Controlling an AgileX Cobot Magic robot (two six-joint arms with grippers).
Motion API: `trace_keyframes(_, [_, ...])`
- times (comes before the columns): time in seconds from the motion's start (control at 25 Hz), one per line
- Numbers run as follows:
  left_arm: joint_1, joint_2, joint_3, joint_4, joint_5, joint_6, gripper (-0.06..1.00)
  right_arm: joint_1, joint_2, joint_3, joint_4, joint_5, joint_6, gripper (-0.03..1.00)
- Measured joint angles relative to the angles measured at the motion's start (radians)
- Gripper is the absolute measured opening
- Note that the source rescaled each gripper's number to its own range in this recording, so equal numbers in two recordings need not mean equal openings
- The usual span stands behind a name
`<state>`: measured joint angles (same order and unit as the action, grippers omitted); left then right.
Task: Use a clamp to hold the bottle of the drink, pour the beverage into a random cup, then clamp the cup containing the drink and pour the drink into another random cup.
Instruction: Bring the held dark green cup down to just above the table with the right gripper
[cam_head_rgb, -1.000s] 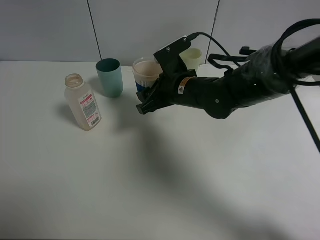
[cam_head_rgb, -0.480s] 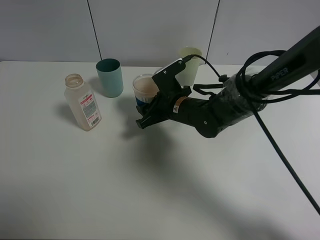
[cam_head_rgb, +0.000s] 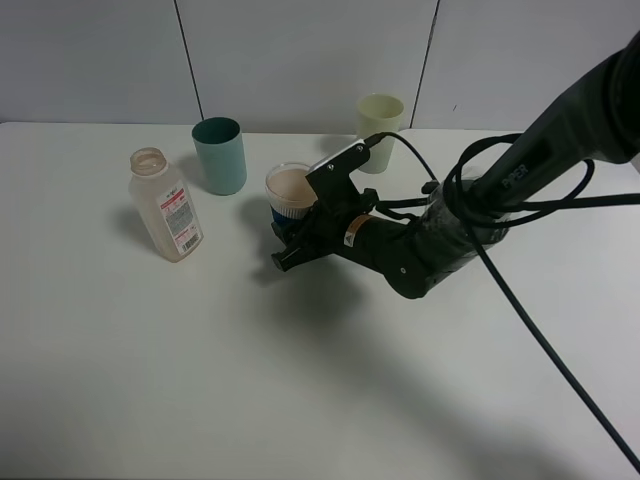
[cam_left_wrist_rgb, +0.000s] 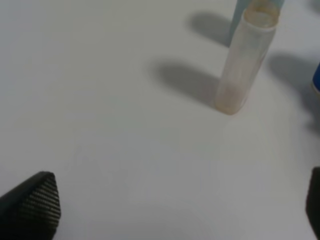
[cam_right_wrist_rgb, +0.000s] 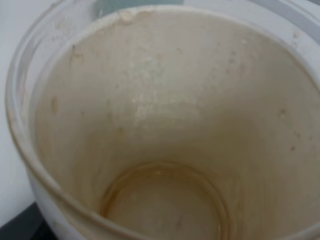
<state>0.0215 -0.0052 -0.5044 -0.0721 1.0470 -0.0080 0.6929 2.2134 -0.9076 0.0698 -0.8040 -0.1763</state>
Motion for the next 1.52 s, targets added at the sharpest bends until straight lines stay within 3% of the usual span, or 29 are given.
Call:
trace_keyframes(0.64, [0.0, 0.0, 0.0, 0.0, 0.0, 0.0, 1.0, 0.0, 0.011, 0.0, -0.004, -0.026, 0.016, 0.06])
trace_keyframes(0.68, [0.0, 0.0, 0.0, 0.0, 0.0, 0.0, 1.0, 0.0, 0.011, 0.0, -0.004, -0.022, 0.018, 0.18])
trace_keyframes(0.72, [0.0, 0.0, 0.0, 0.0, 0.0, 0.0, 1.0, 0.0, 0.013, 0.0, -0.007, -0.01, 0.019, 0.4])
trace_keyframes(0.8, [0.0, 0.0, 0.0, 0.0, 0.0, 0.0, 1.0, 0.0, 0.016, 0.0, -0.008, 0.001, 0.02, 0.74])
trace_keyframes(0.88, [0.0, 0.0, 0.0, 0.0, 0.0, 0.0, 1.0, 0.0, 0.016, 0.0, -0.008, -0.004, 0.02, 0.91])
trace_keyframes(1.12, [0.0, 0.0, 0.0, 0.0, 0.0, 0.0, 1.0, 0.0, 0.012, 0.0, -0.008, 0.009, 0.02, 0.99])
trace_keyframes(1.52, [0.0, 0.0, 0.0, 0.0, 0.0, 0.0, 1.0, 0.009, -0.236, 0.004, -0.009, 0.319, 0.019, 0.99])
